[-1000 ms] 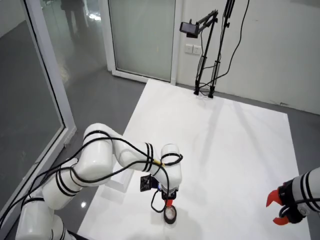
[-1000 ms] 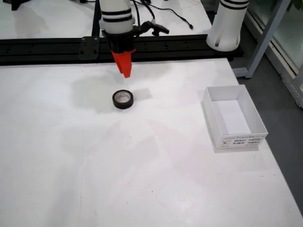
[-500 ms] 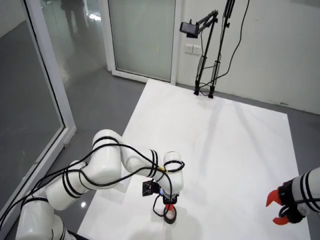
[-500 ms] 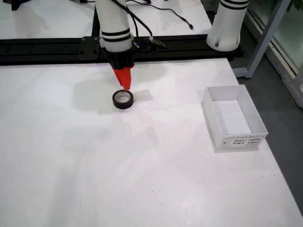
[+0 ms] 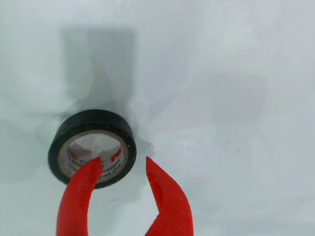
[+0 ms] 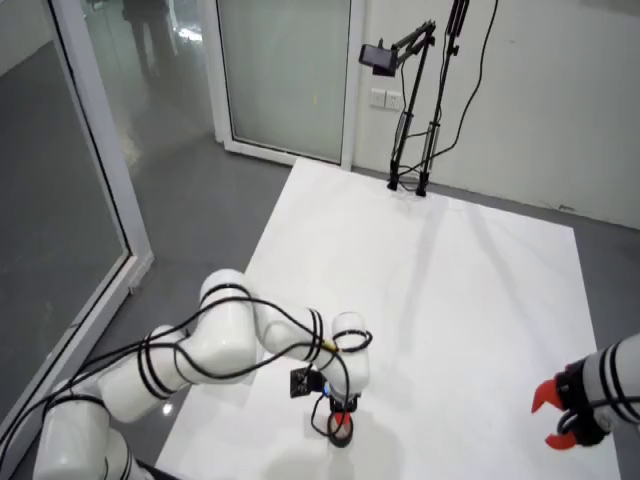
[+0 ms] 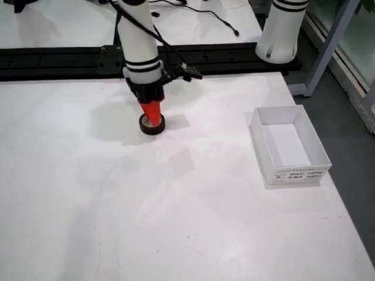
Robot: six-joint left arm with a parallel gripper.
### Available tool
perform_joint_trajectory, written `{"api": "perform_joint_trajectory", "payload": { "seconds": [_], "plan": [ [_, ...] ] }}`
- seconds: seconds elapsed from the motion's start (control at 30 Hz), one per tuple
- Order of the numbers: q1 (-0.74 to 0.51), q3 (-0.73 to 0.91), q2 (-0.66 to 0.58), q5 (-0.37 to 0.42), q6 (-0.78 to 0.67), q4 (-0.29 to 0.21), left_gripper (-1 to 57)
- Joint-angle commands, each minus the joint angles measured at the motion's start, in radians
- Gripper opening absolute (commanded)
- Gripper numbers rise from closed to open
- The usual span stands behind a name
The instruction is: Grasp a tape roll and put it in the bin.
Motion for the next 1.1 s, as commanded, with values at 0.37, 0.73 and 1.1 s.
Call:
{"api": "perform_joint_trajectory", "payload": {
  "seconds": [0.37, 0.73, 1.1],
  "plan": [
    [0.027, -0.022, 0.071, -0.036, -0.001, 0.008, 18.3],
    [0.021, -0.014, 0.071, -0.052, -0.001, 0.004, -0.5],
    [0.015, -0.020, 0.073, -0.055, -0.001, -0.036, -0.6]
  ]
}}
